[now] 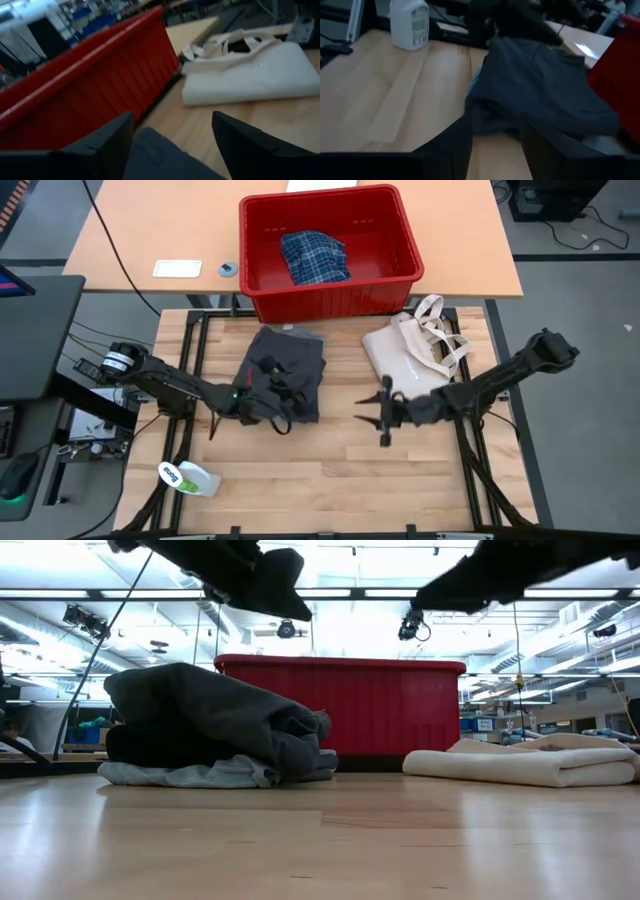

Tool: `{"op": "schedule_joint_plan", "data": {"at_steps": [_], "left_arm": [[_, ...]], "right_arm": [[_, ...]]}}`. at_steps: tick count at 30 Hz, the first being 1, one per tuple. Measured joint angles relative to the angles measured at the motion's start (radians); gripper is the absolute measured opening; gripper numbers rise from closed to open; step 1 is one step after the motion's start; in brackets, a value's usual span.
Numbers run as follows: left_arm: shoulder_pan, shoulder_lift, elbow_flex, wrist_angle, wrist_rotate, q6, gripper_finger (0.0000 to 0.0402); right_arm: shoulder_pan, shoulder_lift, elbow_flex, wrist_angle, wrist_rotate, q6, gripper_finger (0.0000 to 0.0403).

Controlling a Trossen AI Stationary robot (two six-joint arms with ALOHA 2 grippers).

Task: Fold Laundry from Bin
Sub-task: Remove the blue short from the laundry organizer

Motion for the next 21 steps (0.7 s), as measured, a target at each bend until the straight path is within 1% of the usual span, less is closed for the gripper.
{"op": "schedule_joint_plan", "data": {"at_steps": [2, 4, 8, 12, 16, 18, 21], "left_arm": [[0.007, 0.001, -0.027, 0.087, 0.0, 0.058, 0.0264], [0.022, 0.001, -0.038, 0.105, -0.001, 0.068, 0.0255], [0.067, 0.001, -0.039, 0.136, -0.001, 0.054, 0.024], [0.107, 0.001, -0.039, 0.141, 0.006, 0.121, 0.0224], [0.144, 0.004, -0.039, 0.065, 0.067, 0.147, 0.0203], [0.162, 0.004, -0.039, 0.029, 0.073, 0.173, 0.0192], [0.192, 0.004, -0.039, 0.005, 0.075, 0.229, 0.018]], "right_arm": [[-0.056, -0.058, 0.0, -0.027, -0.062, -0.028, 0.0163], [-0.115, -0.104, 0.0, -0.045, -0.115, -0.044, 0.0161], [-0.241, -0.12, 0.0, -0.043, -0.213, -0.08, 0.016], [-0.355, -0.07, 0.0, 0.021, -0.224, -0.162, 0.016], [-0.452, -0.001, 0.0, 0.144, -0.21, -0.299, 0.016], [-0.497, 0.027, 0.0, 0.202, -0.21, -0.317, 0.016], [-0.582, 0.051, 0.037, 0.212, -0.245, -0.277, 0.016]]}}
